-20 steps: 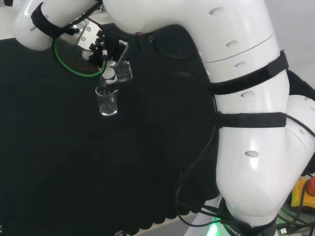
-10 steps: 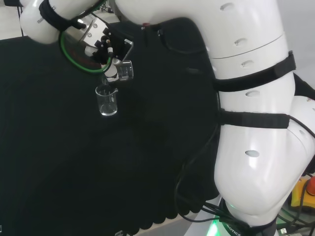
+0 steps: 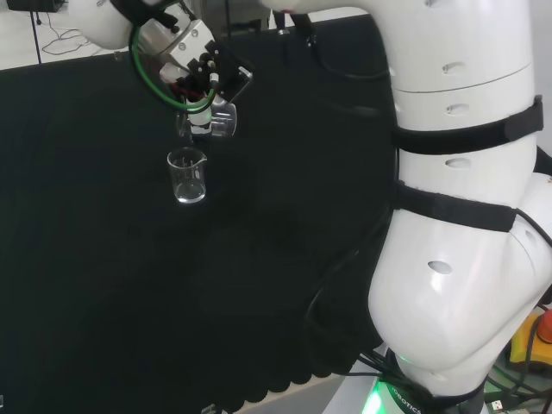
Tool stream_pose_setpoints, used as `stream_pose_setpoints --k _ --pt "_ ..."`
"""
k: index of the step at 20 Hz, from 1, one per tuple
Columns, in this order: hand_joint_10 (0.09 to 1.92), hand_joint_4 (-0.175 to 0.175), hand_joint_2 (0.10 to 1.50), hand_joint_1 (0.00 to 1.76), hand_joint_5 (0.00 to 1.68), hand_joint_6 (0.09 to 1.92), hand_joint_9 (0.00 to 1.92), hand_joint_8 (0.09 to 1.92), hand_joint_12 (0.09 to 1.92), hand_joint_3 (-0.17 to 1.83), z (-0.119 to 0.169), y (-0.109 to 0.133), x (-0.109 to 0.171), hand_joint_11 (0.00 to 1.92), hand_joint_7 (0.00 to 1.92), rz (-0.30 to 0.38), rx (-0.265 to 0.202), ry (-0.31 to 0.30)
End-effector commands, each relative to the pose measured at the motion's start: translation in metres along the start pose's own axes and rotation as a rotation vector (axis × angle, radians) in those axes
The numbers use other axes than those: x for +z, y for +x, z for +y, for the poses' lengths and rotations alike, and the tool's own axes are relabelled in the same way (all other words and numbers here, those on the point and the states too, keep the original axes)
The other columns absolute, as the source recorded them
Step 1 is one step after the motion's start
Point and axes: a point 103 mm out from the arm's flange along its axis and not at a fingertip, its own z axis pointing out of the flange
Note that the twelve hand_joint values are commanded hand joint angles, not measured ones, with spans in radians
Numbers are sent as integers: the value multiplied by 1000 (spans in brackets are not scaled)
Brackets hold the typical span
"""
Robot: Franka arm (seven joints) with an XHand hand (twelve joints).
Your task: Pour the water from the handheld beaker into the one on the table.
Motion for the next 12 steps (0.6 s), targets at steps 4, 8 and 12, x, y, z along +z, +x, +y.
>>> stream_pose_setpoints --k 4,8,12 --pt "278 -54 717 1174 1270 638 1656 87 657 555 -1 -28 19 1396 1711 144 0 -100" --pt "281 -53 718 1174 1269 638 1655 87 657 555 -2 -41 27 1394 1711 219 -9 -145" --pt "284 -51 718 1174 1269 639 1653 87 658 555 -2 -51 37 1392 1711 304 -25 -172"
